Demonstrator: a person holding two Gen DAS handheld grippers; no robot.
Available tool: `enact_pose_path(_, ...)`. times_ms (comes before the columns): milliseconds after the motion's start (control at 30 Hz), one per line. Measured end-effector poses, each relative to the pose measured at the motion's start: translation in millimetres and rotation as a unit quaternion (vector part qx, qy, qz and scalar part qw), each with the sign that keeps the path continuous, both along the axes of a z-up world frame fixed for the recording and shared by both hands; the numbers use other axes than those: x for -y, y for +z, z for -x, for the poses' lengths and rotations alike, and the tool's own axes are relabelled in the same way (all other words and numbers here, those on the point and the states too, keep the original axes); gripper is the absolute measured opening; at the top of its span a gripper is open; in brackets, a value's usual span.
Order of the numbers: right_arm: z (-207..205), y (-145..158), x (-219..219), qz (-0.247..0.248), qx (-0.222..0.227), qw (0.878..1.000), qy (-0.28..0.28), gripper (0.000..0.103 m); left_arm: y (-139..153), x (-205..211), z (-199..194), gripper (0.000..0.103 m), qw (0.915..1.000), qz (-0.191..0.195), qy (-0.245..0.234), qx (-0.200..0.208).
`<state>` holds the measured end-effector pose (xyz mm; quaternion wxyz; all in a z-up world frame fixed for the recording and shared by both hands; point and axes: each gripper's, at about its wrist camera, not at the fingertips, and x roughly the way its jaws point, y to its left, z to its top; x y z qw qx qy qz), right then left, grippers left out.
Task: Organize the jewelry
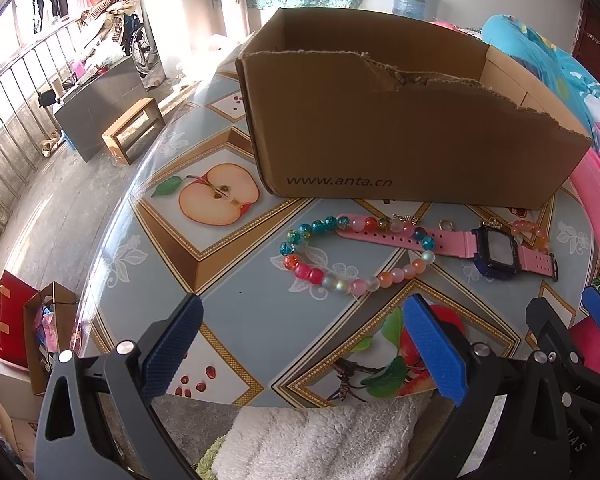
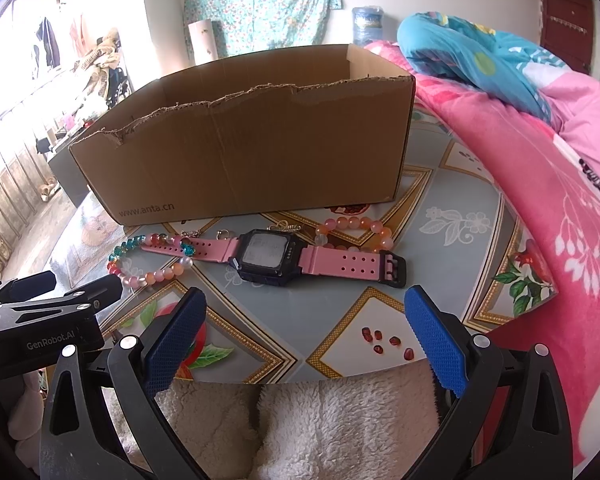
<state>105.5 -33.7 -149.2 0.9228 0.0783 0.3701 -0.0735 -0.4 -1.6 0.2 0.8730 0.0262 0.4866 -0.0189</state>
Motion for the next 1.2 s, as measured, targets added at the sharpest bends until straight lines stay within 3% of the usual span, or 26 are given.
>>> enact_pose_path(233,-7.2,4.7,3.4,0.010,0.004,1.000,-0.012,0.095,-4.6,-6.4,-11.3,0.098,0.9999,0.005,-0.013,-0.002)
enact_pose_path(367,-11.9,12.4,4.9,0.001,0.020,1.000,-0.016,0.094,-1.3,-24.3,-15.3,0.098,0.9985,0.035,-0.033,0.026)
enact_pose_path(600,-31.2,21.1,-24.2,-0.026,0.024,0.997,0.062,0.066,0.4,-53.4,-17.6,0.098,0.9898,0.062,-0.091,0.090)
enact_pose_path(833,-65.3,6.8,-50.9,-0.048,-0.028,0.991,0.123,0.033,-10.5,-50.6,-26.1,0.071,0.9810,0.069,-0.160,0.085)
enact_pose_path(933,-76.8,-1.7,-55.3,-0.055,-0.053,0.988,0.136,0.022,-17.2,-39.4,-32.6,0.065,0.9797,0.047,-0.179,0.077)
enact_pose_path(1067,-87.9,-10.9,-66.6,-0.039,-0.073,0.985,0.152,0.020,-27.9,-33.1,-39.3,0.049,0.9776,0.020,-0.202,0.055)
enact_pose_path(1200,-93.0,-15.2,-79.8,-0.006,-0.078,0.984,0.161,0.020,-32.1,-29.9,-44.7,0.047,0.9753,0.009,-0.216,0.043)
